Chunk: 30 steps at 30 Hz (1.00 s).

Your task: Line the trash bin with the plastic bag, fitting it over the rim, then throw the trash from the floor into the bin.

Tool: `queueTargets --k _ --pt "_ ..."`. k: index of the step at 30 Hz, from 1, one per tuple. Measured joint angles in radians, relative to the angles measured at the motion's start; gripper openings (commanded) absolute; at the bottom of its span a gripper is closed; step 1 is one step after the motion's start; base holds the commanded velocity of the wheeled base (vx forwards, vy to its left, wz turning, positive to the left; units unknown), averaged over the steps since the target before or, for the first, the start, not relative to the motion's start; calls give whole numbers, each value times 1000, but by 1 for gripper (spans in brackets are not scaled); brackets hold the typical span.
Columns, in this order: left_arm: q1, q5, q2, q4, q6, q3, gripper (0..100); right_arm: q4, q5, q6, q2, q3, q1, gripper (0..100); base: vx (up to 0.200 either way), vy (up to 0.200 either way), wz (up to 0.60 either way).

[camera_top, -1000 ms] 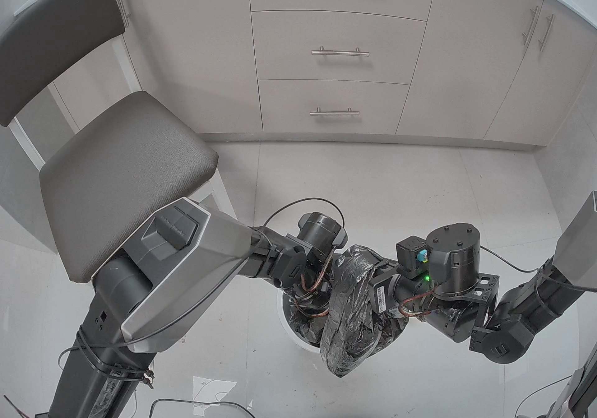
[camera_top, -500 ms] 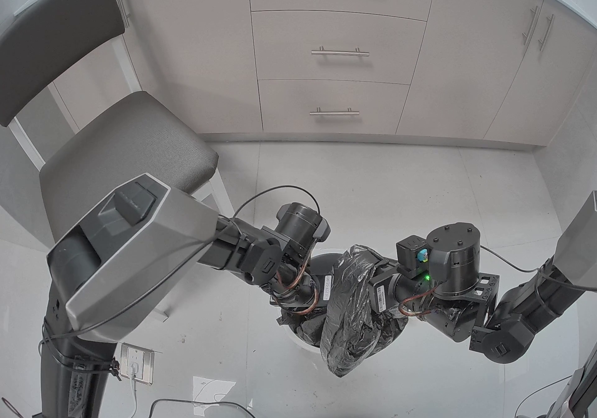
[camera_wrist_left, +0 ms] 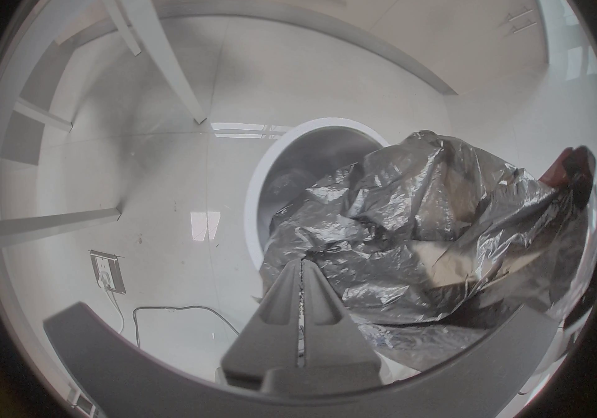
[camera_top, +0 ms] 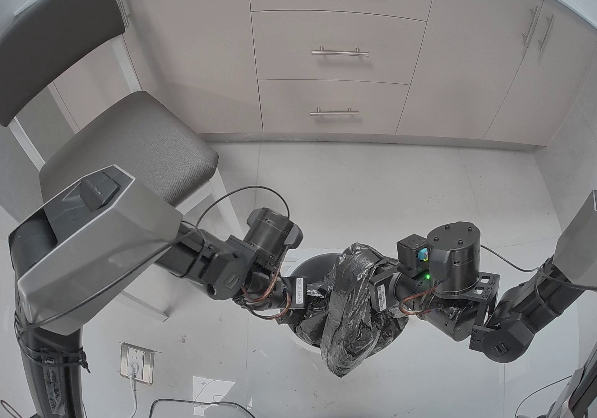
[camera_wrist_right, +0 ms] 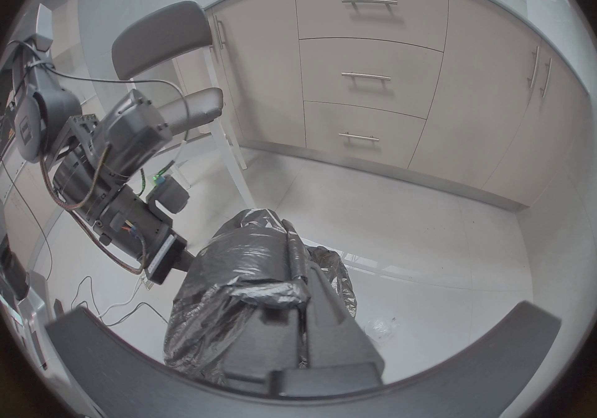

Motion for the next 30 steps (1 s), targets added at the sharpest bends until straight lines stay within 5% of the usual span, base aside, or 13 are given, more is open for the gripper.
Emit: queueTargets --k 10,19,20,30 --pt "33 8 -166 -341 -2 344 0 0 -1 0 0 -3 -6 0 0 0 0" --pt "-27 11 -352 -570 -4 575 0 -1 -4 4 0 -8 -12 0 0 0 0" --pt "-35 14 -359 -573 -3 583 100 -1 -3 5 0 -8 -13 0 0 0 0" --pt "-147 32 -365 -587 13 624 100 -1 -4 8 2 -10 -14 0 0 0 0"
